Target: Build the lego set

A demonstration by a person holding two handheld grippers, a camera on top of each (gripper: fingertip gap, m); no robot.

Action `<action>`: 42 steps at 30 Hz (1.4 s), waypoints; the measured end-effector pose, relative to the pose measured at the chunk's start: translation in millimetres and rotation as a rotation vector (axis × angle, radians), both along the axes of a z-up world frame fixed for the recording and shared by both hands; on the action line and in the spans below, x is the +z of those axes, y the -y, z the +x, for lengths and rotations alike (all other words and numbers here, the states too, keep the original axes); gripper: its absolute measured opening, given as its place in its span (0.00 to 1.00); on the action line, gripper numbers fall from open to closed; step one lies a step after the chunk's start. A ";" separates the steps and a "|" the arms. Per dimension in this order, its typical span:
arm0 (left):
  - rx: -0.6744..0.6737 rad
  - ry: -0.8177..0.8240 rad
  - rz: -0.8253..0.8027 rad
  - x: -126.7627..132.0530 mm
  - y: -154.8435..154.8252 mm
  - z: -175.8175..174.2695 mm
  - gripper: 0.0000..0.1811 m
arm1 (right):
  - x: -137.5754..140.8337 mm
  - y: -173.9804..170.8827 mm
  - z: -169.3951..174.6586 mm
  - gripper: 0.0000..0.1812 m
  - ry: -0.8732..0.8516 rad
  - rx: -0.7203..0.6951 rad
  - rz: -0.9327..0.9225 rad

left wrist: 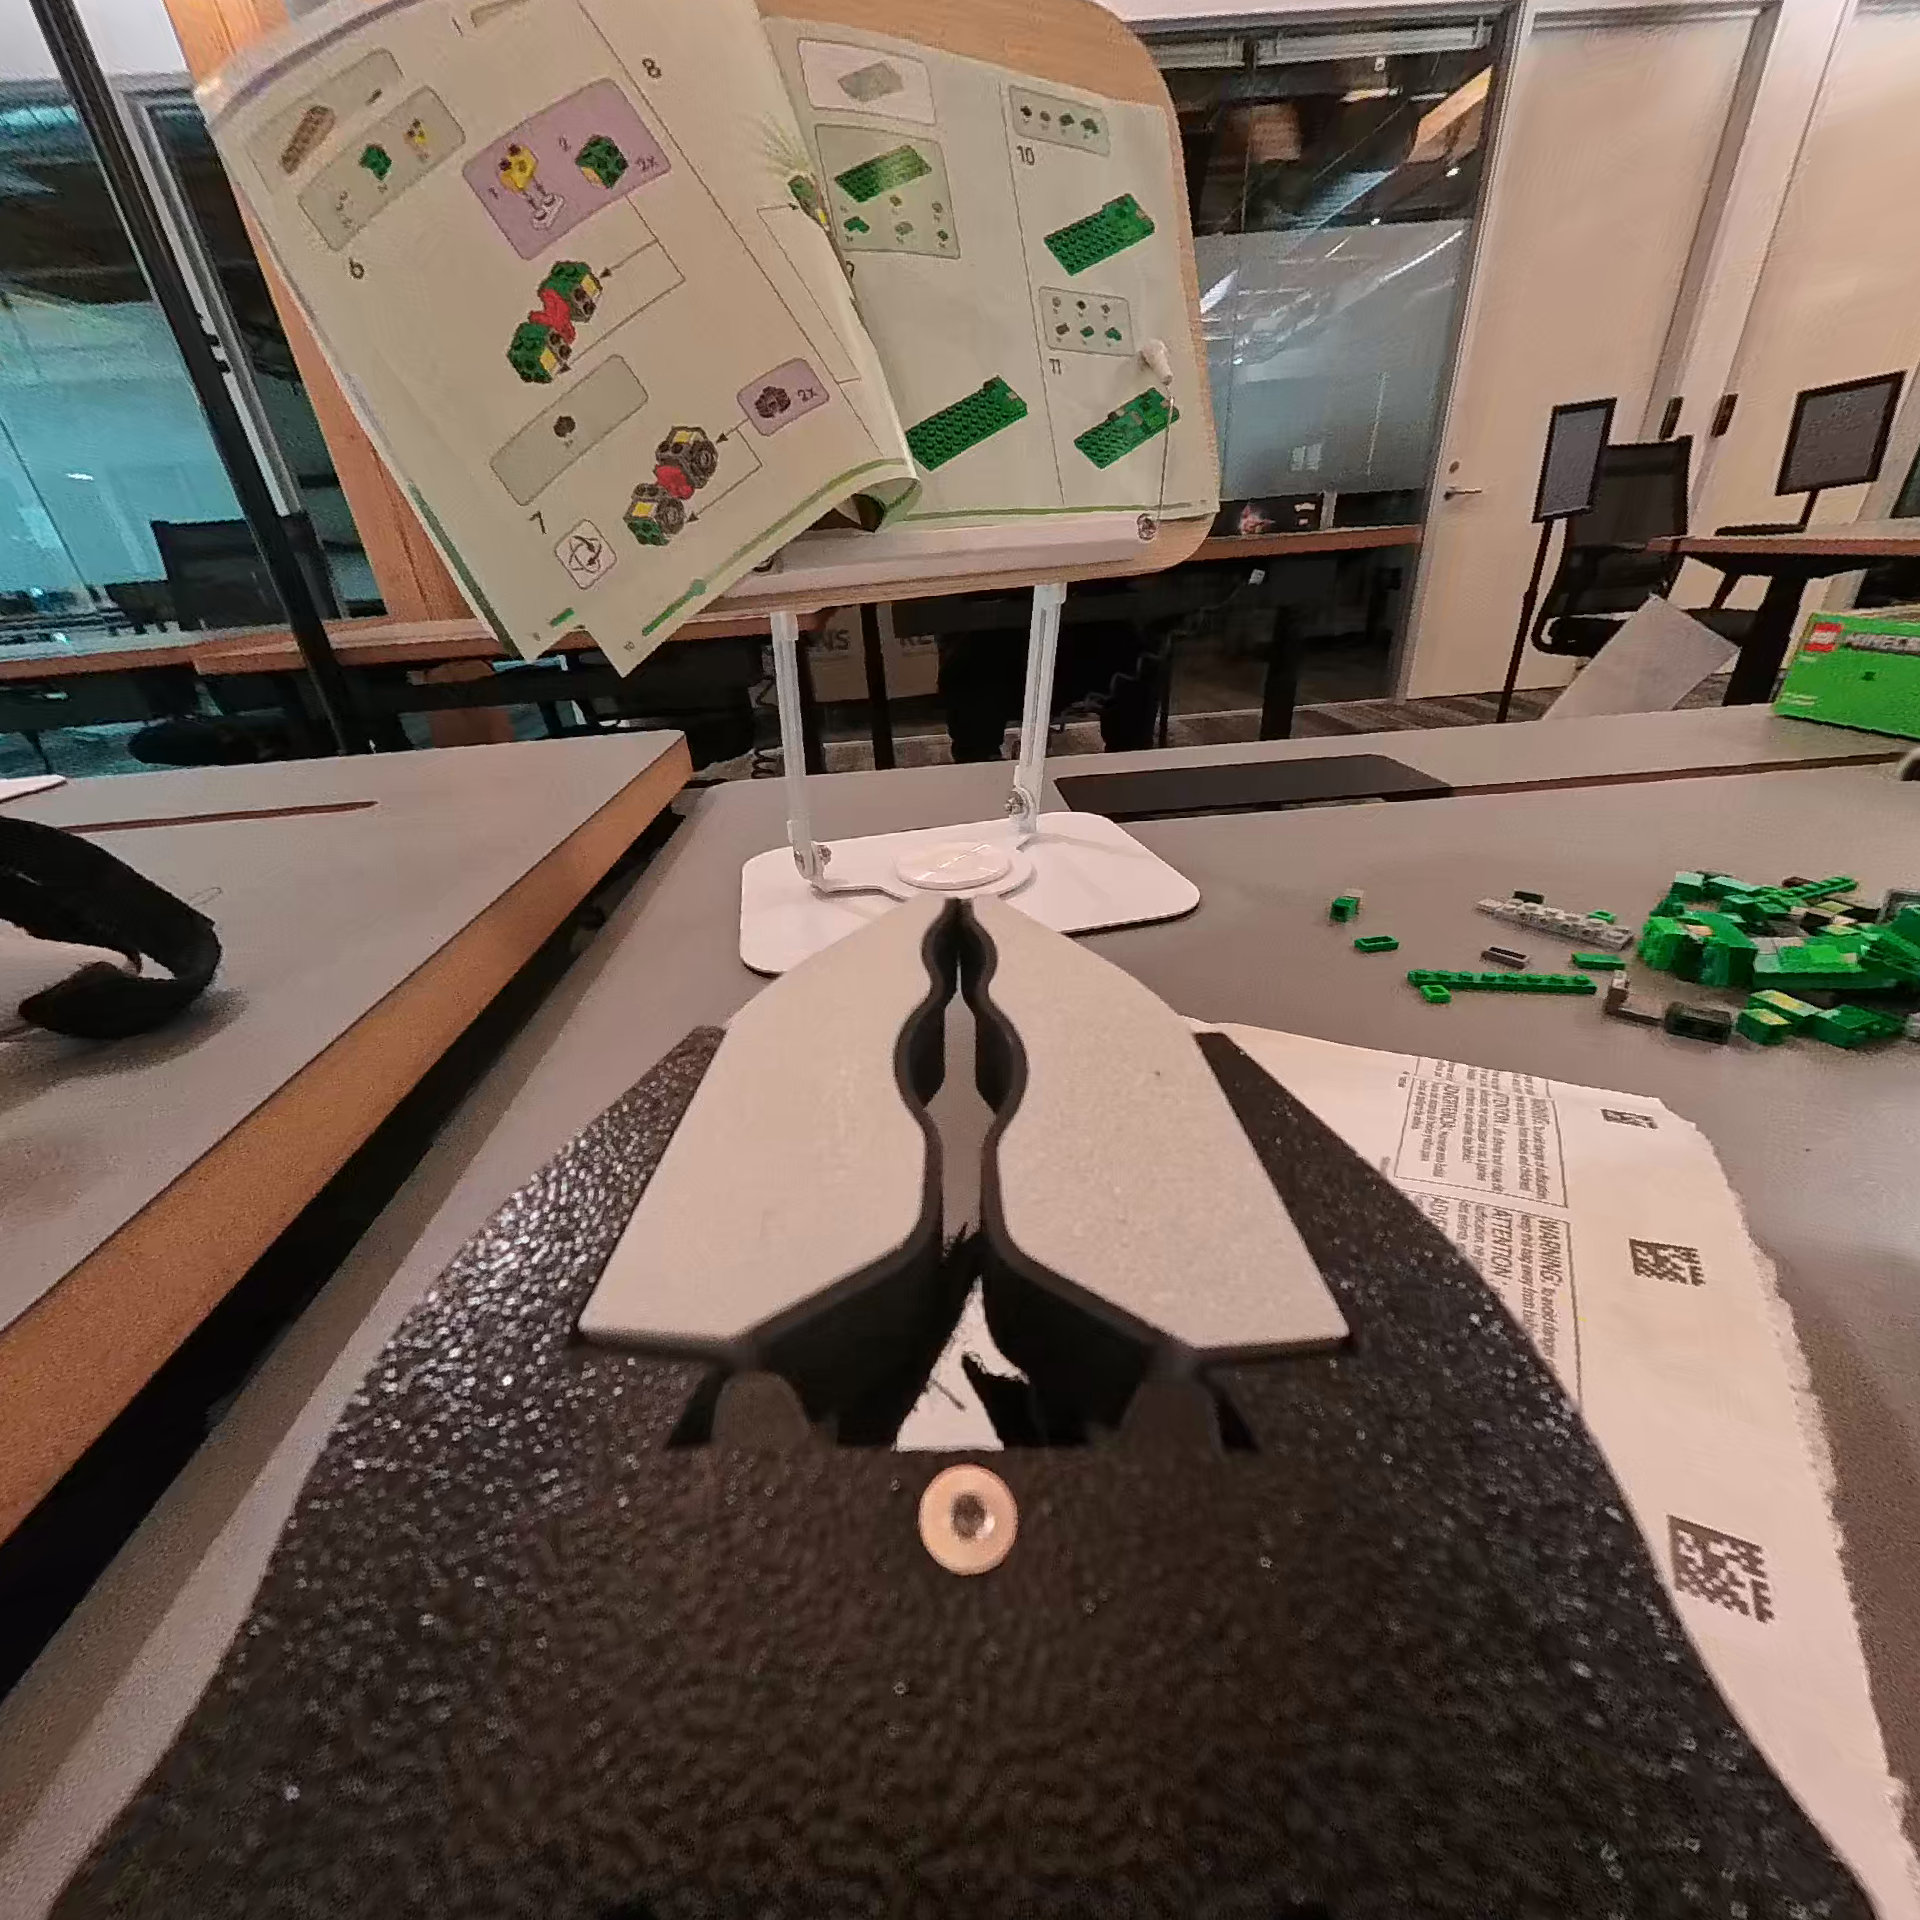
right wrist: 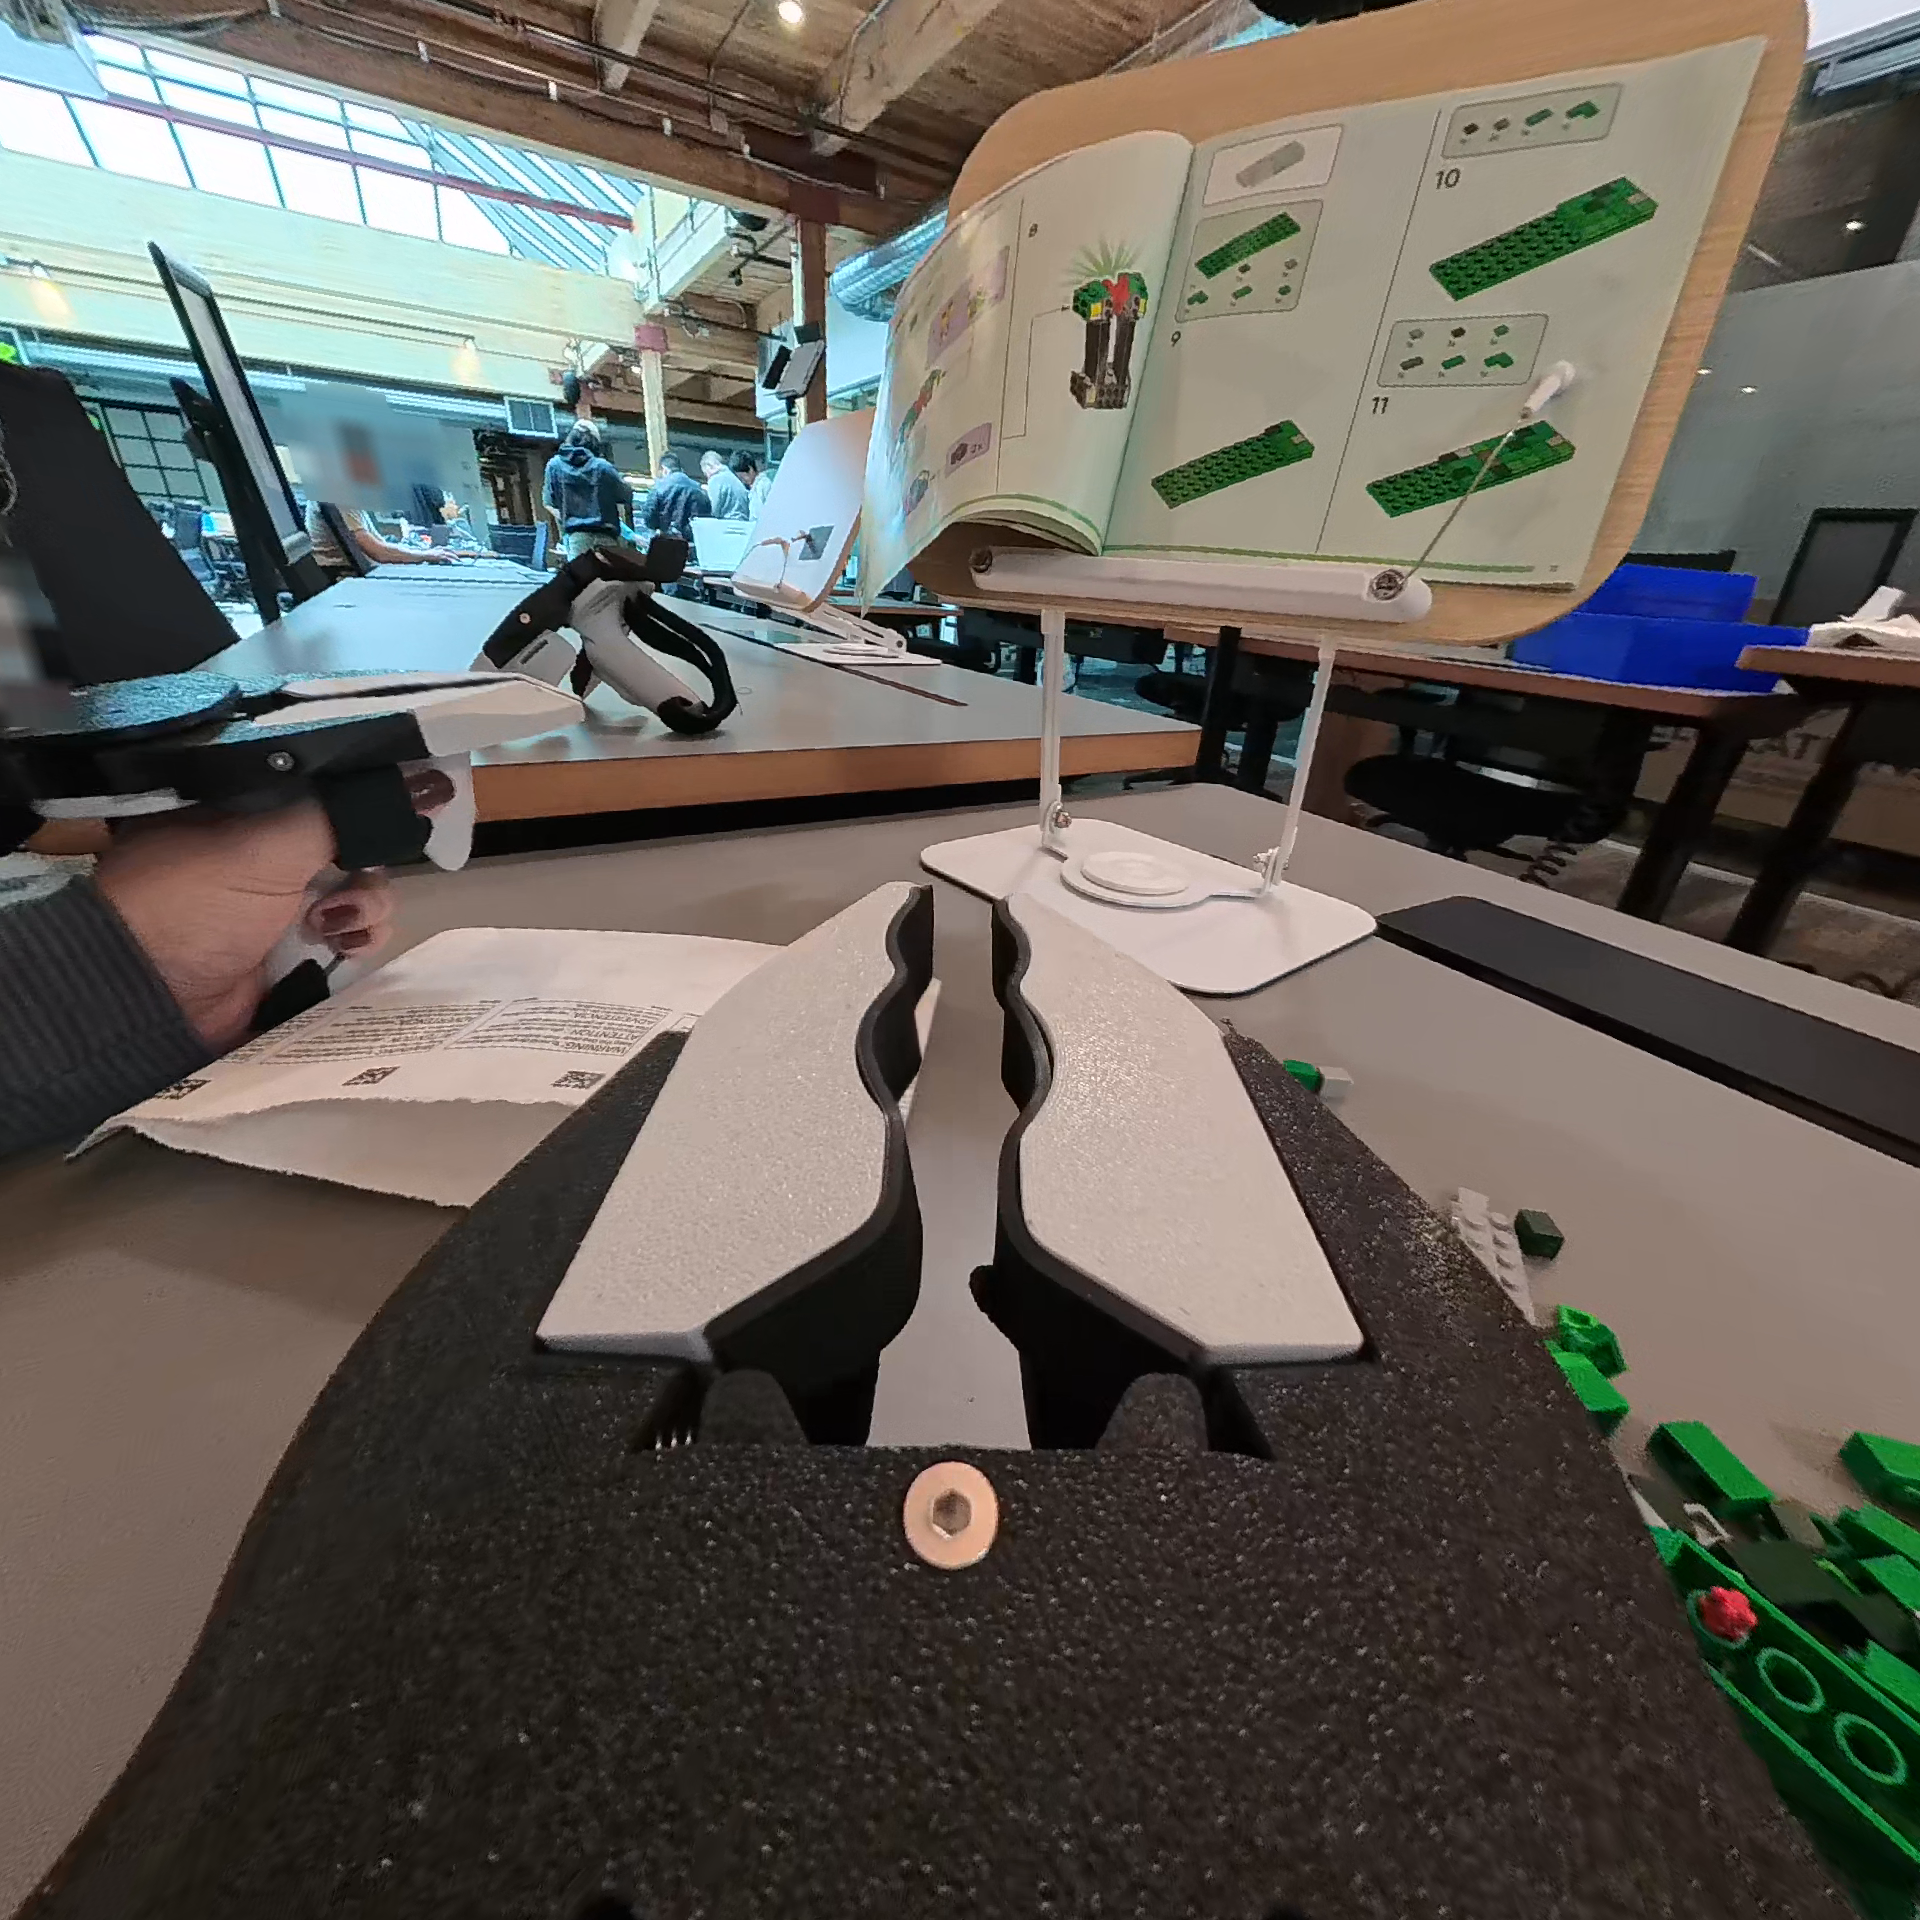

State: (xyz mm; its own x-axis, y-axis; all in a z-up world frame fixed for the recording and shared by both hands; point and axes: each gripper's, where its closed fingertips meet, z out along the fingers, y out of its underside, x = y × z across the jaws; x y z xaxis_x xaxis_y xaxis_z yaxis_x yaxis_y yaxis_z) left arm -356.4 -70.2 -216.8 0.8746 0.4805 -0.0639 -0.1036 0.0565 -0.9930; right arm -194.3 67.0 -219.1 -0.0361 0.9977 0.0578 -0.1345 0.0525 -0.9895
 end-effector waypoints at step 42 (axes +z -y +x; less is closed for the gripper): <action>-0.099 0.027 -0.029 -5.2 -11.1 10.3 0.00 | 21.3 7.3 15.4 0.00 -0.160 -0.052 0.141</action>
